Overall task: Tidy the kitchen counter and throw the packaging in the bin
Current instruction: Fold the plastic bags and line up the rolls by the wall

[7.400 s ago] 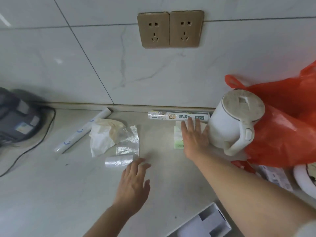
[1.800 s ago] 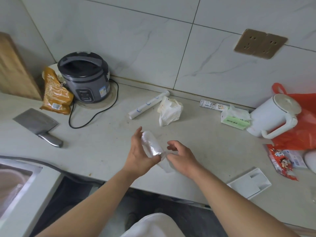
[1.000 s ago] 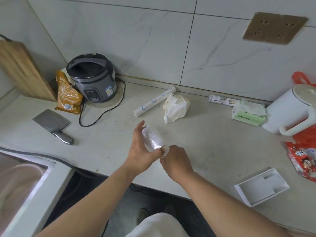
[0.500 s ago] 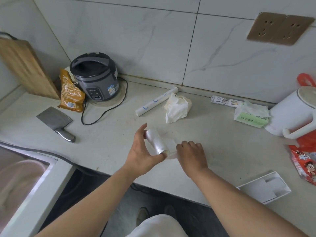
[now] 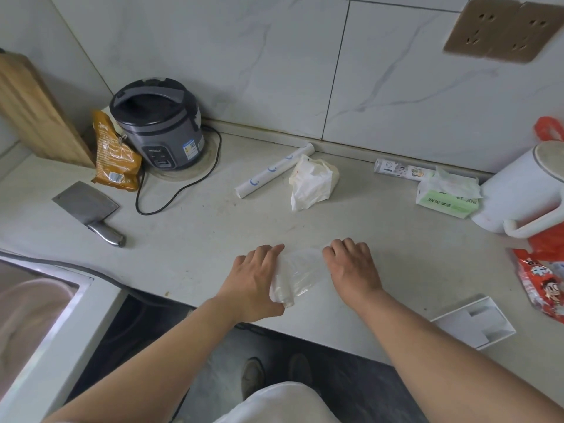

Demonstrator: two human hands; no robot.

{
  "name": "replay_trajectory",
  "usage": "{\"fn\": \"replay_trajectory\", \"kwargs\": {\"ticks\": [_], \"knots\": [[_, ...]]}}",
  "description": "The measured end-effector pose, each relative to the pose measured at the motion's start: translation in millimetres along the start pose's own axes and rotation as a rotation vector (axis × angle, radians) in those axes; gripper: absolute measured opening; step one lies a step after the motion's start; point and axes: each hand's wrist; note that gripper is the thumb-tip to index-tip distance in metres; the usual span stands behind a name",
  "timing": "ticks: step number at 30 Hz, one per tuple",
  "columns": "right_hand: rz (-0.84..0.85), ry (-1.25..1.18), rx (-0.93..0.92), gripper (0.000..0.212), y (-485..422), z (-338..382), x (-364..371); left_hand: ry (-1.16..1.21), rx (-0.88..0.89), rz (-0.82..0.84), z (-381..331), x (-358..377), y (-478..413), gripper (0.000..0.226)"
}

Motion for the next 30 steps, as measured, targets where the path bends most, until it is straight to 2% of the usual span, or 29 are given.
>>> {"fn": "replay_trajectory", "kwargs": {"ticks": [3,6,9,14,20,23,30], "knots": [[0.025,-0.039,-0.066,0.036,2.3,7.7,14.1,-0.137,0.012,0.084,6.1,15.2,-4.9,0.114],[0.164,-0.066,-0.114,0.032,7.4,15.2,32.5,-0.223,-0.016,0.167,10.3,31.3,-8.9,0.111],[0.292,-0.085,-0.143,0.040,13.9,18.7,50.7,-0.292,-0.045,0.234,12.2,46.0,-11.9,0.111],[0.420,-0.084,-0.140,0.062,26.7,19.8,61.0,-0.330,-0.042,0.238,13.6,55.6,-12.8,0.111],[0.410,-0.314,-0.039,0.059,30.8,27.9,64.4,-0.346,-0.038,0.222,14.1,59.4,-9.0,0.111],[0.438,-0.339,-0.024,0.053,32.5,34.5,70.6,-0.356,-0.037,0.225,12.9,62.2,-8.5,0.112],[0.455,-0.350,0.004,0.057,32.7,35.4,79.3,-0.408,-0.031,0.211,14.8,60.0,-13.4,0.112]]}}
Point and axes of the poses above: each hand's wrist, its own y-axis away from the middle knuckle, its own x-axis out of the palm, z = x × y, and after that the axes turned 6 degrees about y, right-handed
